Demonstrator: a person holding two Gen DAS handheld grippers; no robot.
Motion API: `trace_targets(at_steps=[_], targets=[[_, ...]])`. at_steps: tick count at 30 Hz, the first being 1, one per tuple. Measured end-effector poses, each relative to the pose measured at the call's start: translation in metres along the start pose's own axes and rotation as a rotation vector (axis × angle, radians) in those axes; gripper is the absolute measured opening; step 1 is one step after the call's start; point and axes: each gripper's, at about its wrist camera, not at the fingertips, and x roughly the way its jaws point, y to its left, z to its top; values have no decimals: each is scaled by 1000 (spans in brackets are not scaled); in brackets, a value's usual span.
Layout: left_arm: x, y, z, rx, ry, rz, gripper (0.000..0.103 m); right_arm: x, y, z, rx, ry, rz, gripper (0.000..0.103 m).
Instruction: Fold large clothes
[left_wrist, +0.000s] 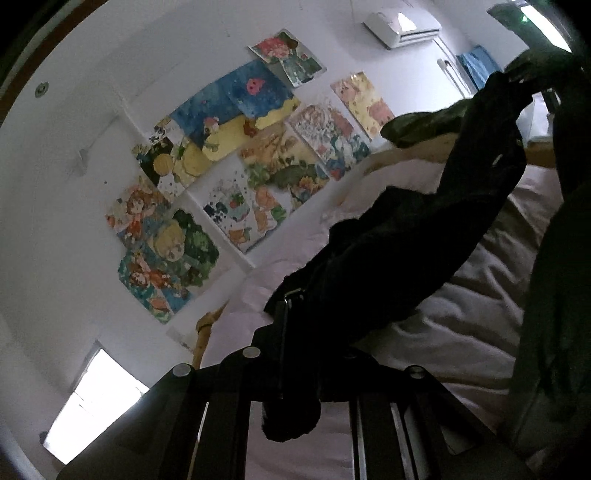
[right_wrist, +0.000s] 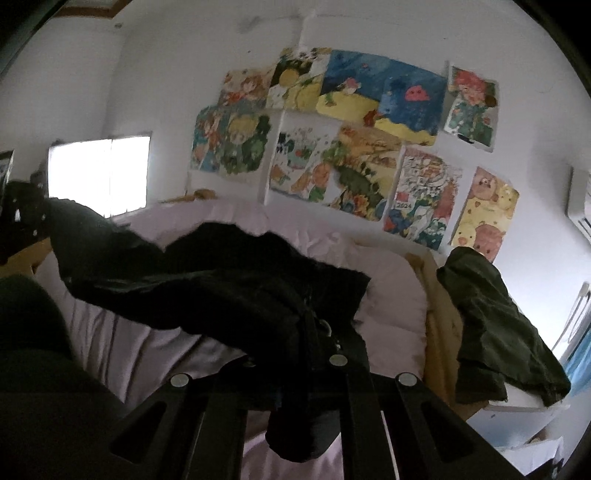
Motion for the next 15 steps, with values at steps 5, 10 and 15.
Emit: trace_targets(at_steps=[5, 10, 15], targets=[[26, 23, 28, -94, 15, -27, 9, 27, -25, 21, 49, 18, -3, 8], [60, 49, 62, -113, 15, -1, 9, 56, -42, 51, 35, 16, -41, 8], [101, 75, 76, -141, 32, 18, 9, 102, -62, 88, 6, 62, -72, 8]])
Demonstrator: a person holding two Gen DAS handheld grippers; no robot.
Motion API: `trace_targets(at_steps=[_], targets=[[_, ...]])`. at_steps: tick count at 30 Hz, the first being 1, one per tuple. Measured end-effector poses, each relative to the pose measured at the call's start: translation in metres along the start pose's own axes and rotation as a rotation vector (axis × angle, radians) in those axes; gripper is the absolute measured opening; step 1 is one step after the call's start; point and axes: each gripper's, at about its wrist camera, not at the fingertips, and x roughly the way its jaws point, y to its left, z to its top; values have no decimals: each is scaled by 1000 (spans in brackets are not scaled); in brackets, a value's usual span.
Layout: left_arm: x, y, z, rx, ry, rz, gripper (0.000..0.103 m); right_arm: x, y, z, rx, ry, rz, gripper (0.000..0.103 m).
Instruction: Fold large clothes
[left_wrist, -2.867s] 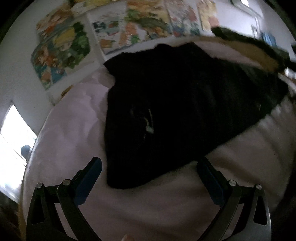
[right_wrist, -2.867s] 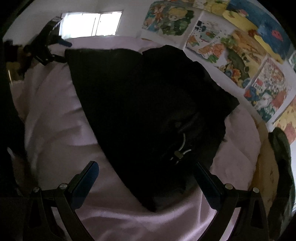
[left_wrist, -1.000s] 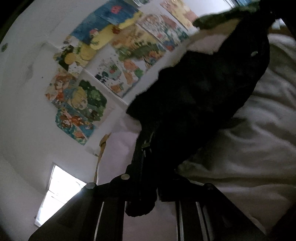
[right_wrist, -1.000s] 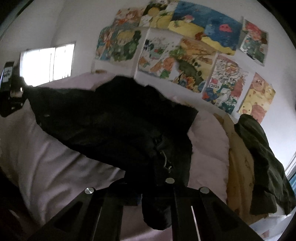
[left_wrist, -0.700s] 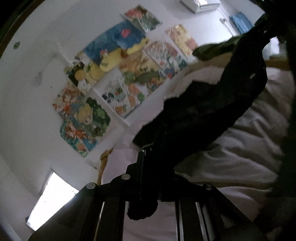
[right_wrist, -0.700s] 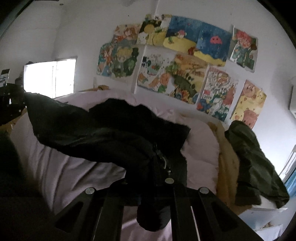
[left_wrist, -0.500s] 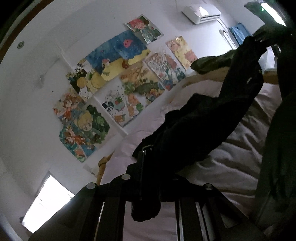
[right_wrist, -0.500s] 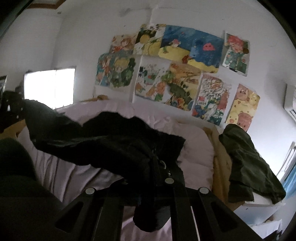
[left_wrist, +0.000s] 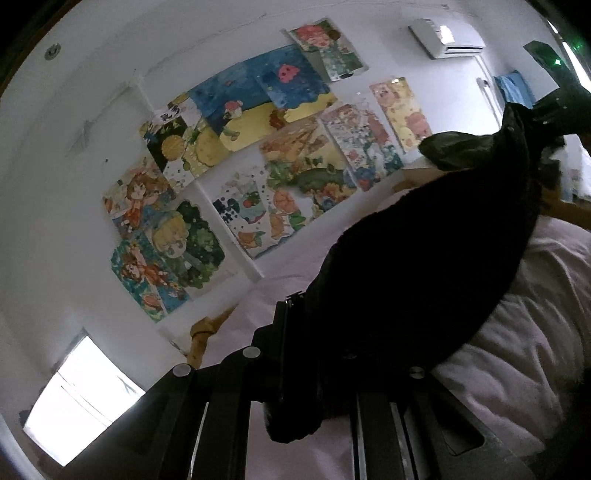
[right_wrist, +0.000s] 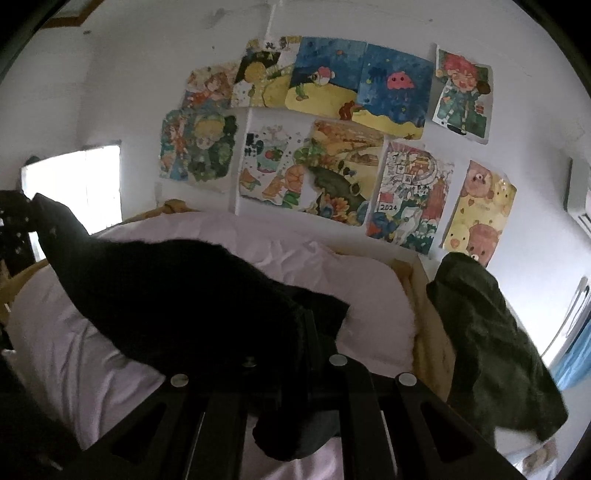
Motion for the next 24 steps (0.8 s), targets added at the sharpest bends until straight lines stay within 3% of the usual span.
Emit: trace_targets(at_steps=[7, 15, 20, 24], targets=[[83, 25, 22, -38, 64, 36, 9, 84, -25, 39, -2, 85, -44, 8], [186, 45, 20, -41, 182, 48, 9, 197, -43, 61, 2, 172, -68, 8], [253, 56, -3, -96, 259, -19, 9, 270, -55, 50, 68, 204, -30, 9], [305, 52, -23, -101, 315, -65, 9, 311, -60, 27, 32, 262, -33, 9]])
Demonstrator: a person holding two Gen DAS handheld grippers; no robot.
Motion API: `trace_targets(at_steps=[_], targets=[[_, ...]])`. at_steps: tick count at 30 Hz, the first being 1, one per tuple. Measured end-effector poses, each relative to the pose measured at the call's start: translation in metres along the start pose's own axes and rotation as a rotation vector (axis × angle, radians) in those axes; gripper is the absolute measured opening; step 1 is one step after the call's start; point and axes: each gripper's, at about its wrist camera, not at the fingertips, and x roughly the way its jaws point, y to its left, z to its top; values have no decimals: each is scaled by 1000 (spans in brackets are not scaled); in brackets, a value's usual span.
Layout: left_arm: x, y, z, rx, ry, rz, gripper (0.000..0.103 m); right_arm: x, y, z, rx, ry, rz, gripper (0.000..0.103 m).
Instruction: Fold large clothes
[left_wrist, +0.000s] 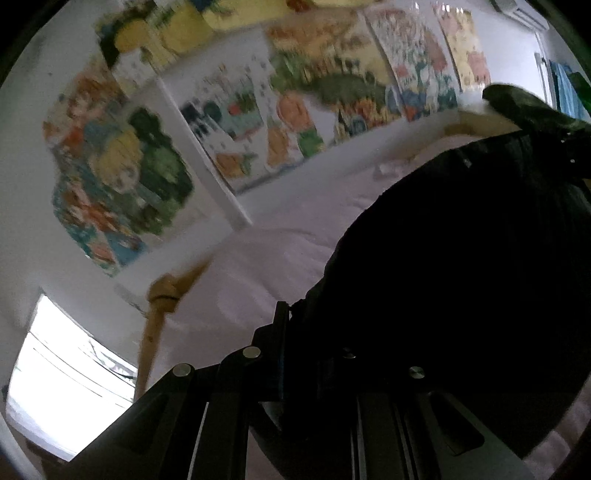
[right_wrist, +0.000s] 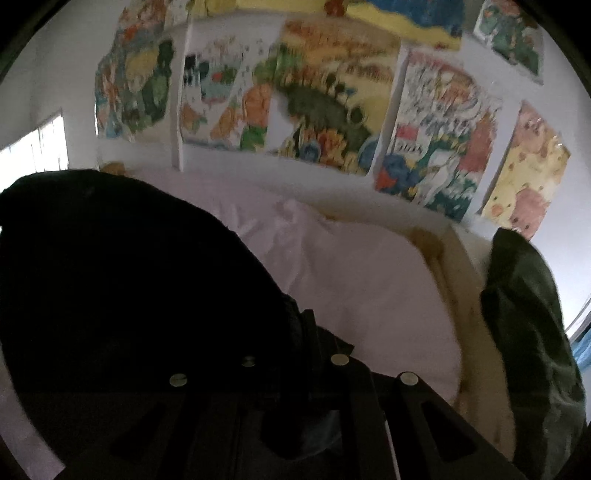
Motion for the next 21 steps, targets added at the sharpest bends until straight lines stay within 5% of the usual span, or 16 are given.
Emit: trace_targets(at_steps=[6, 21], targets=[[45, -2, -10, -51, 41, -43, 9, 29, -1, -18, -50, 28, -7, 10], [71, 4, -13, -149, 84, -126, 10, 42, -15, -27, 18, -4, 61, 20]])
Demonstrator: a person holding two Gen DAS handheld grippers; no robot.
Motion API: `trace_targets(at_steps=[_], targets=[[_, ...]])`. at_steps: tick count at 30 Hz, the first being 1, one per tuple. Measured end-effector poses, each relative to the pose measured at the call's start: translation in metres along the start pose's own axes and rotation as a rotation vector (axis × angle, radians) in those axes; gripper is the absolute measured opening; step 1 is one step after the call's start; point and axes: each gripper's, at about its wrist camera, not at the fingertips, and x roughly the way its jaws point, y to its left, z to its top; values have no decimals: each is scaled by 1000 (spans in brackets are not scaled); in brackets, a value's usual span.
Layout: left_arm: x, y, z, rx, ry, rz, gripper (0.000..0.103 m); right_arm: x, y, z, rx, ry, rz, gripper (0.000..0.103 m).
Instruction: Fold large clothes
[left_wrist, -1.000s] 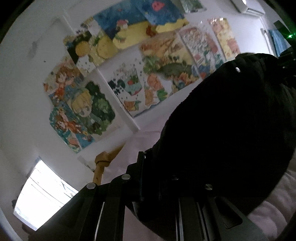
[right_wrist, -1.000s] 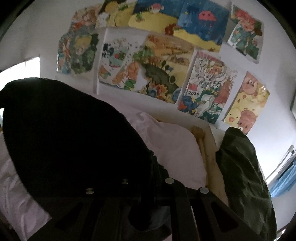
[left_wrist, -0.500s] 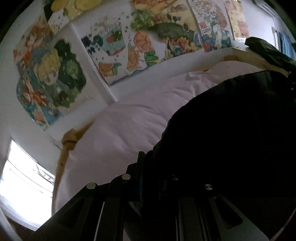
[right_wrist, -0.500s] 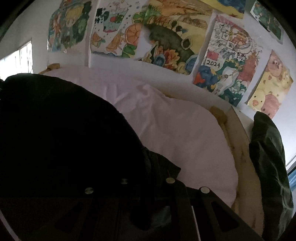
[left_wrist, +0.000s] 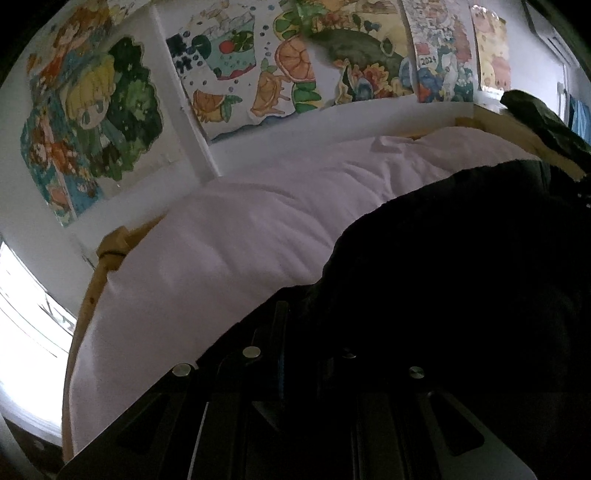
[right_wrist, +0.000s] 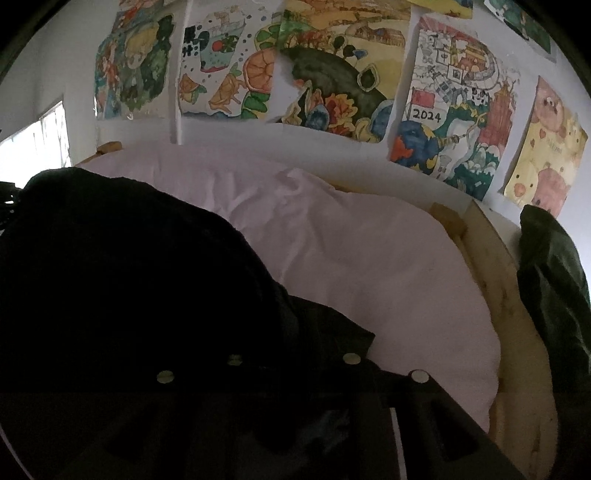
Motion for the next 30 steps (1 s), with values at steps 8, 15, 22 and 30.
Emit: trace_targets(at_steps=[8, 15, 22, 30], targets=[[0, 4, -1, -58, 1, -28, 12, 7, -10, -6, 51, 14, -15, 45], [-12, 8, -7, -144, -41, -9, 73, 4, -17, -11, 98, -12, -37, 71], [-34, 39, -20, -328, -106, -36, 84, -5, -16, -11, 96, -61, -55, 78], [-70, 24, -23, -409, -213, -118, 90, -48, 3, -4, 51, -229, -95, 88]])
